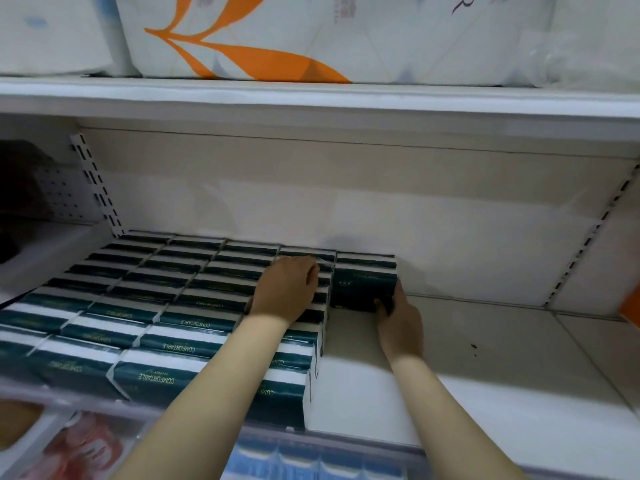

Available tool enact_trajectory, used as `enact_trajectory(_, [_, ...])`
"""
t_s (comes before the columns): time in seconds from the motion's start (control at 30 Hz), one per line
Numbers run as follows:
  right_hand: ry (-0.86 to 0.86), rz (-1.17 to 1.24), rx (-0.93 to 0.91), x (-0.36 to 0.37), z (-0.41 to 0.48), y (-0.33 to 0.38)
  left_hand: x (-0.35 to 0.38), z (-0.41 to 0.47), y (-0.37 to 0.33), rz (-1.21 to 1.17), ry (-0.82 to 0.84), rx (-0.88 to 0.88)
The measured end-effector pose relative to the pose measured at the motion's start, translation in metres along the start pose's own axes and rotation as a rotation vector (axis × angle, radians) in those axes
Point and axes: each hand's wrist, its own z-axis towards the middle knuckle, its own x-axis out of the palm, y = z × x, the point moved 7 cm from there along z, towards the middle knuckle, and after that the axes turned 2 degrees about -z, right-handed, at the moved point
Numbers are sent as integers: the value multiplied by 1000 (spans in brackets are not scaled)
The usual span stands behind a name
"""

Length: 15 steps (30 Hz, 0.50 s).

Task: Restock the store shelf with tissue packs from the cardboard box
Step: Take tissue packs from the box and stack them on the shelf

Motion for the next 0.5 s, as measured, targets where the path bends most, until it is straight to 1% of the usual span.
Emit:
enact_trajectory(0.07, [43, -18, 11, 3, 1, -4, 1, -1, -3, 12, 78, -23])
enact_trajectory(0.17, [149, -34, 12, 0, 1, -2, -3, -3, 0, -85, 186, -90])
enact_trajectory(0.2, [197, -4, 34, -2, 1, 1, -8, -5, 2, -135, 199, -130])
enact_trajectory(0.27, [279, 167, 141, -10, -1, 6, -21, -12, 5, -208, 180, -205])
enact_trajectory(0.3, [284, 257, 197, -16, -3, 9, -27, -18, 5, -237, 159, -232])
enact_trajectory(0.37, [195, 383, 265, -31, -9, 18, -39, -33, 6, -318, 85, -262])
enact_trajectory(0.43, [77, 431, 269, -45, -19, 30, -50, -50, 7, -429, -10, -272])
enact_trajectory(0.5, [68, 480, 232, -49, -36, 53, -61, -69, 5, -536, -70, -273])
